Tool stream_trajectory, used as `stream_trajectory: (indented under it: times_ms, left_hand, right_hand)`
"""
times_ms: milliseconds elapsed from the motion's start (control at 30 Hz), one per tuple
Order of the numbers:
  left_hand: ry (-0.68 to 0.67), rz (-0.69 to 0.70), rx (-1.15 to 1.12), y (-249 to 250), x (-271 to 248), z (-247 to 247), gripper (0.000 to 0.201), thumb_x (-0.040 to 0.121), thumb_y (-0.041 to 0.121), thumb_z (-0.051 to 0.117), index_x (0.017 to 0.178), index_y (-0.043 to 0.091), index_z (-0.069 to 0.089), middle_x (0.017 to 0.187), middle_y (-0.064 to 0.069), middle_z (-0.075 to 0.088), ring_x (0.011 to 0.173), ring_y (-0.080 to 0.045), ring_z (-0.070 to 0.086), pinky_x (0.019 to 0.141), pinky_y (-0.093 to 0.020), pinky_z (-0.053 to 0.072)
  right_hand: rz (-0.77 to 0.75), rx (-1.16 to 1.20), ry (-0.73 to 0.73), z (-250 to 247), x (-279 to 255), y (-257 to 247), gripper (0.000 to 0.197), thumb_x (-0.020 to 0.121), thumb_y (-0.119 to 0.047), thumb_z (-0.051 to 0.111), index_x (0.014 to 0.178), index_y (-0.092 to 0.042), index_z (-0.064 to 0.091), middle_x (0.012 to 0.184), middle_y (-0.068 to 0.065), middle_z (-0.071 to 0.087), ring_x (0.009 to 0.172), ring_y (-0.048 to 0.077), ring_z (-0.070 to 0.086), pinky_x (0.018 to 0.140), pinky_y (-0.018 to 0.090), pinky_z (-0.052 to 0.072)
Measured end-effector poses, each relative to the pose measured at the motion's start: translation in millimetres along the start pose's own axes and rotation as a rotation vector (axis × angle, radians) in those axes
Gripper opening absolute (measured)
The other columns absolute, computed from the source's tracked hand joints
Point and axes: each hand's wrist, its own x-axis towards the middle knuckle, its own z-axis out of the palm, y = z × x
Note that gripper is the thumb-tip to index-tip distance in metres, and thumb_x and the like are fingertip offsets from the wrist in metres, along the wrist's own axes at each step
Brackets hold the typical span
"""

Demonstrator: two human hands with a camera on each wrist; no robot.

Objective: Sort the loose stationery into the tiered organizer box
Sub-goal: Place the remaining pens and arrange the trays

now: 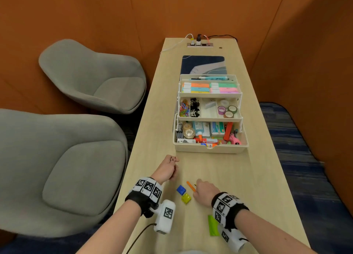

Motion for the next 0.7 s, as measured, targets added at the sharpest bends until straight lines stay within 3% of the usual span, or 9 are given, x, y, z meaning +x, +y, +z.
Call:
stream_trajectory:
  times_ms: [67,167,267,367,467,567,633,700]
  left_hand:
    - [-0.001,-0.036,-0.068,17,4,3,0.016,0.100,0.012,0.029,0.099,0.011,0.045,0.061,0.000,0.036,0.046,-0.012,0.029,0.041,-0.020,0.025]
    - [-0.085,0.030,-0.031,42,8,12,0.022,0.096,0.033,0.049,0.082,0.016,0.051,0.054,0.006,0.031,0.043,-0.009,0.026,0.040,-0.019,0.023]
    - [-0.137,0.165,0.064,70,14,26,0.032,0.087,0.047,0.062,0.074,0.020,0.050,0.051,0.012,0.039,0.042,-0.003,0.036,0.040,-0.016,0.027]
    - [-0.037,0.342,0.129,103,30,36,0.025,0.086,0.042,0.064,0.078,0.020,0.057,0.060,0.008,0.055,0.058,-0.006,0.052,0.056,-0.020,0.042]
    - [0.165,0.459,0.244,138,47,36,0.019,0.093,0.029,0.057,0.077,0.018,0.052,0.061,0.006,0.047,0.056,-0.009,0.046,0.052,-0.018,0.036]
    - [0.248,0.424,0.422,156,66,31,0.022,0.097,0.030,0.045,0.088,0.011,0.052,0.074,0.000,0.054,0.071,-0.019,0.052,0.060,-0.030,0.037]
    - [0.291,0.378,0.404,156,77,24,0.021,0.098,0.024,0.038,0.087,0.010,0.049,0.087,-0.006,0.055,0.085,-0.026,0.054,0.069,-0.032,0.036]
    - [0.287,0.367,0.400,151,81,15,0.021,0.098,0.020,0.034,0.092,0.010,0.052,0.099,-0.008,0.052,0.095,-0.025,0.051,0.078,-0.033,0.035]
  right_hand:
    - [-0.005,0.170,0.050,-19,-6,9,0.023,0.093,-0.027,0.045,0.104,-0.008,0.051,0.106,0.013,0.060,0.101,0.031,0.058,0.076,0.031,0.040]
    - [-0.073,0.504,0.192,-63,-24,22,0.012,0.090,-0.022,0.049,0.082,-0.013,0.050,0.075,-0.001,0.053,0.072,0.019,0.052,0.059,0.027,0.037]
    - [-0.174,0.576,0.223,-107,-37,28,0.013,0.090,-0.021,0.052,0.080,-0.013,0.051,0.063,-0.007,0.042,0.052,0.008,0.038,0.049,0.019,0.031]
    - [-0.128,0.675,0.327,-137,-23,36,0.013,0.091,-0.021,0.051,0.090,-0.009,0.054,0.068,-0.003,0.042,0.049,0.010,0.036,0.042,0.019,0.032]
    - [0.029,0.811,0.325,-168,8,42,0.016,0.090,-0.027,0.052,0.088,-0.012,0.053,0.061,0.002,0.043,0.049,0.015,0.039,0.043,0.023,0.031]
    - [0.087,0.762,0.356,-201,43,38,0.015,0.084,-0.028,0.056,0.084,-0.014,0.052,0.069,0.006,0.050,0.058,0.022,0.048,0.051,0.025,0.037]
    - [0.076,0.638,0.414,-221,64,29,0.016,0.084,-0.027,0.058,0.087,-0.012,0.053,0.083,0.008,0.054,0.075,0.022,0.052,0.063,0.026,0.040]
    - [0.095,0.477,0.423,-236,79,18,0.018,0.086,-0.027,0.057,0.086,-0.010,0.053,0.086,0.008,0.054,0.081,0.022,0.052,0.064,0.025,0.040]
